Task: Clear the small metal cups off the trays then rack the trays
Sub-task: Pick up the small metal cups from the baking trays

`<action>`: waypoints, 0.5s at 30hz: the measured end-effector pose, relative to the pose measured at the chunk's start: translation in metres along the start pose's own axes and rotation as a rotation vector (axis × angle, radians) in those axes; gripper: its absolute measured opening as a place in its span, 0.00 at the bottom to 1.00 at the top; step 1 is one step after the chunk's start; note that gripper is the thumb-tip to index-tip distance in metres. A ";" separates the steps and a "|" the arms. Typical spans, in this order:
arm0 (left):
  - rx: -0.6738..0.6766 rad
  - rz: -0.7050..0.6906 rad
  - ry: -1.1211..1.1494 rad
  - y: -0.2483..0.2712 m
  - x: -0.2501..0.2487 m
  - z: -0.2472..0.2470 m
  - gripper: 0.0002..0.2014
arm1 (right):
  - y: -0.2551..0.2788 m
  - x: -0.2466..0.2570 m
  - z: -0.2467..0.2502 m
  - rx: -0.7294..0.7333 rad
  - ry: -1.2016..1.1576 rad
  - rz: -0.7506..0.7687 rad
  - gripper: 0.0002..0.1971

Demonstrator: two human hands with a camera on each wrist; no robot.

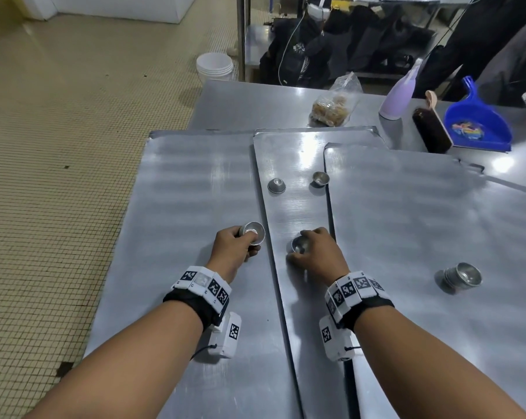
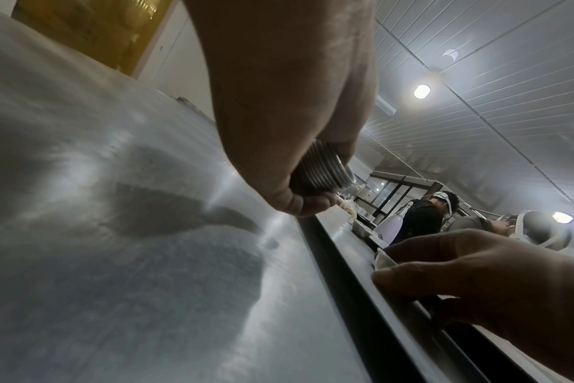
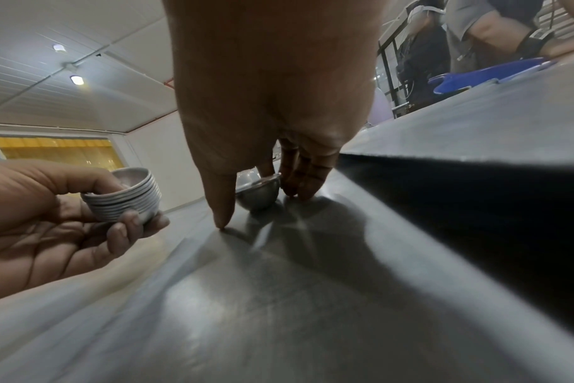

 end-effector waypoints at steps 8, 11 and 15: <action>0.022 -0.020 -0.043 -0.013 -0.016 -0.011 0.05 | -0.002 0.006 0.010 -0.145 -0.174 0.092 0.28; 0.041 -0.044 0.004 -0.024 -0.020 -0.018 0.05 | -0.004 0.021 0.018 -0.201 -0.268 0.146 0.28; 0.107 -0.023 0.183 -0.029 -0.026 -0.029 0.08 | -0.009 0.041 0.023 -0.207 -0.355 0.205 0.29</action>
Point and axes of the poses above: each hand's wrist, its own y-axis away from the middle knuckle, its own z-axis out of the back of the hand, x = y × z, the point moved 1 cm from there along -y, towards the middle knuckle, and after that the axes turned 6 degrees about x, right-handed, at the moved point
